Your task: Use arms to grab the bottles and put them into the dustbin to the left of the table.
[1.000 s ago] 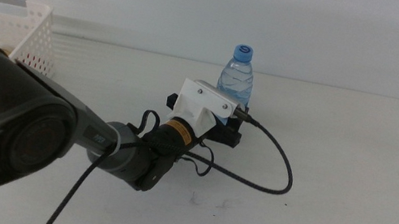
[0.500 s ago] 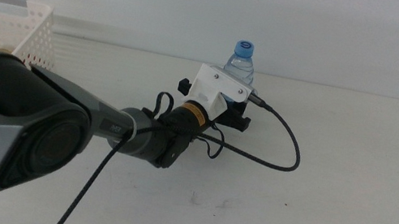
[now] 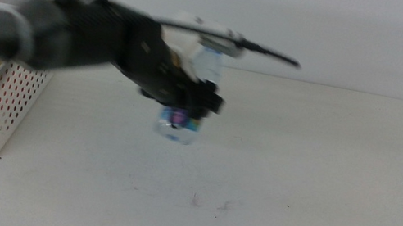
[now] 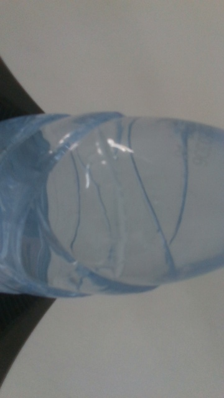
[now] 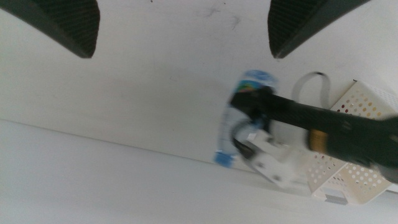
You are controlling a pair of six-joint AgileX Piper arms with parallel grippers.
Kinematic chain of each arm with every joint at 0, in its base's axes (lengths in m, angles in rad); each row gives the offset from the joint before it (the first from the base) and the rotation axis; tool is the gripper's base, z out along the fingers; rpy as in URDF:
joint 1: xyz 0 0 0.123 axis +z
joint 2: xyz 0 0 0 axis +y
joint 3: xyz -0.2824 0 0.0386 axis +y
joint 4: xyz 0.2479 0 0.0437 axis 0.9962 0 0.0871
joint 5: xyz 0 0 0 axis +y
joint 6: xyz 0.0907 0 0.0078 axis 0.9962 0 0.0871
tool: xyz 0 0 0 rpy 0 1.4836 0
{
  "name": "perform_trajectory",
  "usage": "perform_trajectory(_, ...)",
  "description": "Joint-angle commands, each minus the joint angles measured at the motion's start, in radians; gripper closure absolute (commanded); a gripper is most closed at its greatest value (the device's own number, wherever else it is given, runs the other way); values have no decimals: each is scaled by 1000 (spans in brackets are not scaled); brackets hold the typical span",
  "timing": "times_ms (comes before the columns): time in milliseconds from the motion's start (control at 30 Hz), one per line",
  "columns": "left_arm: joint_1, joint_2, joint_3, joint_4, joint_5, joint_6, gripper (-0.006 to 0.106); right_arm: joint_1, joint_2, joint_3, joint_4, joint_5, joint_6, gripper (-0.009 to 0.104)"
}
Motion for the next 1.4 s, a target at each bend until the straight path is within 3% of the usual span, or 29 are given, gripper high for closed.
perform_trajectory(0, 45, -78, -9, 5, 148, -42, 102, 3, -3, 2, -6, -10, 1, 7)
perform_trajectory(300, 387, -135, -243, 14, 619, 38, 102, 3, -3, 2, -6, -10, 1, 7)
perform_trajectory(533, 639, -102, -344, 11, 639, 137, 102, 3, -3, 2, -6, -10, 1, 7)
perform_trajectory(567, 706, -35, -345, 54, 641, 139, 102, 3, -3, 2, -6, -10, 1, 7)
perform_trajectory(733, 728, 52, -345, 54, 613, 186, 95, 3, -3, 2, -6, -10, 1, 7)
perform_trajectory(867, 728, 107, -345, 66, 588, 231, 70, 3, -3, 2, -6, -10, 1, 7)
perform_trajectory(1033, 728, 124, -345, 64, 554, 243, 10, 3, -3, 2, 0, -10, 1, 7)
perform_trajectory(1367, 657, -53, -291, 70, 633, 158, 7, 3, -3, 2, 0, -10, 1, 7)
